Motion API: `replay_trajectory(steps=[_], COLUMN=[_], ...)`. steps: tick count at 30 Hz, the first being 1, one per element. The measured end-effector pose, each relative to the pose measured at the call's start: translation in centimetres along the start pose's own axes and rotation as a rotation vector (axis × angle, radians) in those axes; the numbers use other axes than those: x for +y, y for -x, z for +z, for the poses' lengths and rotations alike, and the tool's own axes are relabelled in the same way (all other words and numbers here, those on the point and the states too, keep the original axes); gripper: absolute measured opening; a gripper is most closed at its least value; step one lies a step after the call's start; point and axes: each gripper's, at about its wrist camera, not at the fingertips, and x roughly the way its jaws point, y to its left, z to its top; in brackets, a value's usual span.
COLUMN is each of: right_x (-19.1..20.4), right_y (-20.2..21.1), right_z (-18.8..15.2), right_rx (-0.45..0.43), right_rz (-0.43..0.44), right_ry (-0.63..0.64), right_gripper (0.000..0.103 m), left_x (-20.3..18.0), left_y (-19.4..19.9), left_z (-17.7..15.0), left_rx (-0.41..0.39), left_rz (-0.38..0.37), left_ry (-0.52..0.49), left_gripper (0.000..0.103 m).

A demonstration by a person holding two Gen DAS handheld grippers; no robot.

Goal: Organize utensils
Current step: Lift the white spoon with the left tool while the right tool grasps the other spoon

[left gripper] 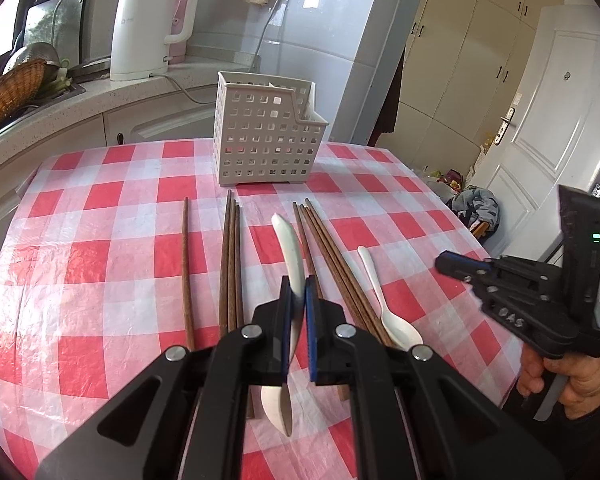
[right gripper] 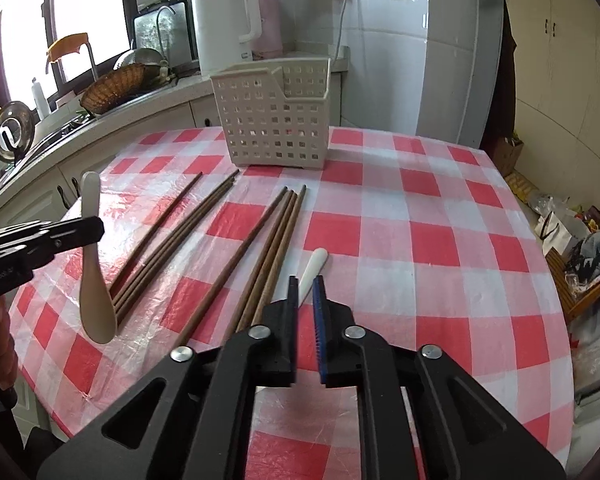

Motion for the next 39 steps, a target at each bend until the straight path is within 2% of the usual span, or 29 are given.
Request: replay_trajectory(steps=[1, 2, 3, 6, 11, 15, 19, 20, 23, 28, 39], right_x=[0.0, 0.1, 0.3, 0.5, 0.1, 0.3, 0.7, 0.8, 1.0, 0.6, 0.5], right_y=[-0.5, -1.1, -1.7, -3.6, -6.9, -9.1, -9.7, -9.8, -9.9, -8.0, -0.7], right_z=[-0.1, -0.2, -0.2, -0.2, 0.3, 0.7, 1.0, 1.1, 1.2, 1.3, 1.9], right_rx=[0.013, 0.025, 0.034, 0.062, 0.116, 0.155, 0.143, 0.141, 0.138, 0.096, -0.042], right_rz=[0.009, 0.02, 0.022, 0.0, -0.024, -0.05, -0.052, -0.044, -0.037, -0.023, 0.019], right_ry=[-0.004, -0.006, -0.003, -0.007, -0.035, -0.012, 0.015, 0.023, 0.038, 0.021, 0.025], right_gripper=[0.029, 0.045, 0.049, 0.049, 0.04, 0.033, 0.024, 0.014, 0.012, 0.011, 0.011], left_x=[0.0, -0.1, -0.1, 0.1, 0.8, 1.4, 1.7, 1.8, 1.8, 1.8, 0.3], left_y=[0.0, -0.1, -0.2, -0.6, -1.4, -1.9, -2.2, -2.2, -2.1, -1.7, -0.3], left_z=[0.0, 0.0, -0.1, -0.1, -0.1, 0.0, 0.0, 0.0, 0.0, 0.1, 0.7], left_rx=[0.002, 0.003, 0.005, 0.013, 0.025, 0.03, 0.031, 0.032, 0.031, 0.017, -0.018], left_rz=[-0.002, -0.003, -0.005, -0.008, -0.015, -0.023, -0.029, -0.031, -0.033, -0.03, -0.026], left_ry=[-0.001, -0.004, -0.004, -0.002, 0.009, 0.019, 0.022, 0.022, 0.024, 0.02, -0.011], left_gripper=[0.006, 0.006, 0.006, 0.006, 0.006, 0.006, 0.006, 0.006, 0.006, 0.006, 0.006])
